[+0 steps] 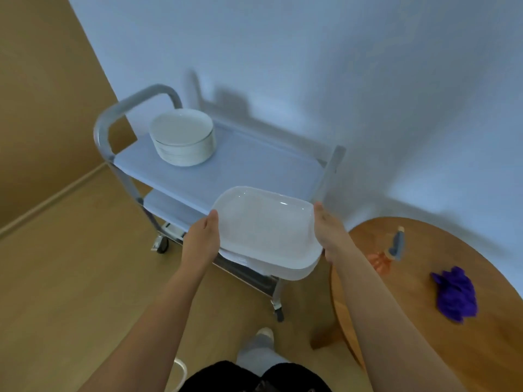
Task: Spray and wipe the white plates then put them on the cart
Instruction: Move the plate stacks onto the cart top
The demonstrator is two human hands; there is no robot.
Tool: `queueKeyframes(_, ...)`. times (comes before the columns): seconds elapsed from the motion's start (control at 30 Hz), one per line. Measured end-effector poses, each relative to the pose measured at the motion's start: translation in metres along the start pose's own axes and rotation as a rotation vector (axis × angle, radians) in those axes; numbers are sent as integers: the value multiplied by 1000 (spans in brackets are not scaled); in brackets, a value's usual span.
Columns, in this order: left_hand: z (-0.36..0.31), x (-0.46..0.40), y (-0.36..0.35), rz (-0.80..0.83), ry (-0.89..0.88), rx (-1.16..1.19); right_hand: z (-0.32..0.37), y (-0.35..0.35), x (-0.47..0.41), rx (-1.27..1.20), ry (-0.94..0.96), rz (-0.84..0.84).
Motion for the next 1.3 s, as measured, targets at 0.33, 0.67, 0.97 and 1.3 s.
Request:
queueKeyframes(0.33,-56,-146,12,-8,-10,-121,69,-39,-123,-78,-73,-14)
queueKeyframes(0.67,-40,-250,-38,220,147,19,65,-52,-209,-65,-210,-88)
queueKeyframes(0.97,-30,-317,-69,421,142,-150,41,-65,-257,-151,-374,-200)
queueKeyframes(1.3,-16,-333,-84,531,119,-237,23,-72,-275,-197,-441,-274)
Point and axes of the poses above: each hand's wrist, its own x-axis away from the middle knuckle, its own y-axis out of the back of the hand, z = x × y, the point moved 3 cm from there along -x, towards the middle knuckle, and after that the axes turned 3 degrees about z, right-handed, at the moved point
